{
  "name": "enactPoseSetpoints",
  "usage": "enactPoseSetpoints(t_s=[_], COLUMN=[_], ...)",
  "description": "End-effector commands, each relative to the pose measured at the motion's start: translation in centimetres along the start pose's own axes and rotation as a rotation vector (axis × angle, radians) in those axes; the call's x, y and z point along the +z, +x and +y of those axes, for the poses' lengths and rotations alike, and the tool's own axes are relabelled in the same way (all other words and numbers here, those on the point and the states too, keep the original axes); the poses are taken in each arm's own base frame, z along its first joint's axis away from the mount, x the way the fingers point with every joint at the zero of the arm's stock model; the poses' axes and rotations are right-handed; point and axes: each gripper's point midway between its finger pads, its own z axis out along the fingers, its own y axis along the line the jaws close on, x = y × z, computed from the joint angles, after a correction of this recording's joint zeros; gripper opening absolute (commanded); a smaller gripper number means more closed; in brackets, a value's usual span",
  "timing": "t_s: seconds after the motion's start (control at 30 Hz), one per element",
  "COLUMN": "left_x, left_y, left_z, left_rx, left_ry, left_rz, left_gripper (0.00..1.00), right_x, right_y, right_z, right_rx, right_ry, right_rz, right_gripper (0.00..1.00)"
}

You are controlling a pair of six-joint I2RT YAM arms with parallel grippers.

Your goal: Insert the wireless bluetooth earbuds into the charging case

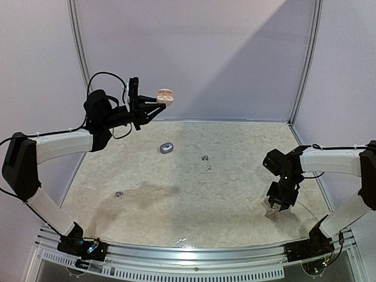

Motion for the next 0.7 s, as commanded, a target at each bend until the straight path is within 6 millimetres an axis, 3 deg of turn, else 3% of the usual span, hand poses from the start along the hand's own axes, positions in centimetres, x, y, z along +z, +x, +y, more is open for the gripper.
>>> enactPoseSetpoints(t_s=[0.0, 0.3, 0.67], left_x=[-0.5, -0.5, -0.4], left_y=[0.3, 0.1, 0.2], left_z=[0.4, 0.4, 0.5], left_rx=[0.008, 0.014, 0.016], left_ry=[-0.019, -0.022, -0.021], left_rz=[0.005, 0.003, 0.006], left_gripper=[0.0, 0.0, 0.0], right_x=[0.7, 2.0, 1.7], right_y=[-0.1, 0.1, 0.1], right_z=[0.9, 1.3, 1.7], right_rx=[-0.025, -0.047, -0.06], right_ry=[-0.008, -0.007, -0.025], right_rz=[0.002, 0.018, 0.019], right_gripper=[0.32, 0.21, 0.07])
